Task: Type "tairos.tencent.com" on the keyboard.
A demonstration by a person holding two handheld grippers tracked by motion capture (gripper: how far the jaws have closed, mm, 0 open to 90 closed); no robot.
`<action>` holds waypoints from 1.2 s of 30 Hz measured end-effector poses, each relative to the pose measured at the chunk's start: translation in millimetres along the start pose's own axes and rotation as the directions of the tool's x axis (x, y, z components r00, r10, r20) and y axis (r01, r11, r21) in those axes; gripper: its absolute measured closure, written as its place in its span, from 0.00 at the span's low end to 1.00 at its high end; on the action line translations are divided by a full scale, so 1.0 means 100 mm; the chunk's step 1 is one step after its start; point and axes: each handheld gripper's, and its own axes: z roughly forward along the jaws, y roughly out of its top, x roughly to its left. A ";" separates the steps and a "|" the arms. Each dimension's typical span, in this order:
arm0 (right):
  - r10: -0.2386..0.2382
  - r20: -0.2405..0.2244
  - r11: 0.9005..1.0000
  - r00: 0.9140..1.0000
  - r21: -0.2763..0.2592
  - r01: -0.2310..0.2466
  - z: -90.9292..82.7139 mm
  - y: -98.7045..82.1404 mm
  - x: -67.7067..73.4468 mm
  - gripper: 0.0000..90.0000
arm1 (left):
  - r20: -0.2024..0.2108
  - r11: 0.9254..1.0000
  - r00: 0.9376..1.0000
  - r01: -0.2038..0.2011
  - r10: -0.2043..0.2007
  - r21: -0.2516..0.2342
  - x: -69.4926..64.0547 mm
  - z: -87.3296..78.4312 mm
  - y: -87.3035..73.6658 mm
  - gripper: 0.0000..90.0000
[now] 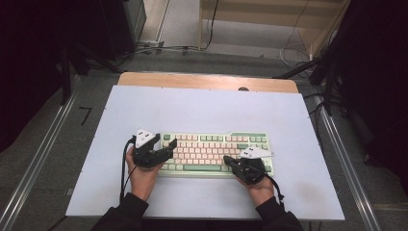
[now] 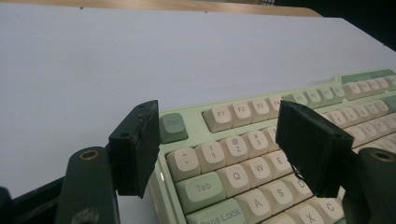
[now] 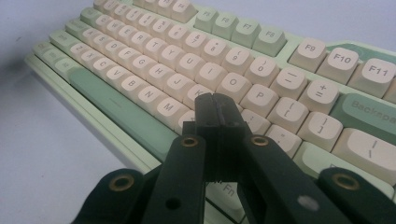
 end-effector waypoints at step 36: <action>0.021 -0.015 1.000 1.000 0.009 -0.021 0.04 -0.02 -0.04 0.91 | 0.011 1.000 1.000 -0.009 0.009 -0.001 -0.02 -0.01 0.00 0.35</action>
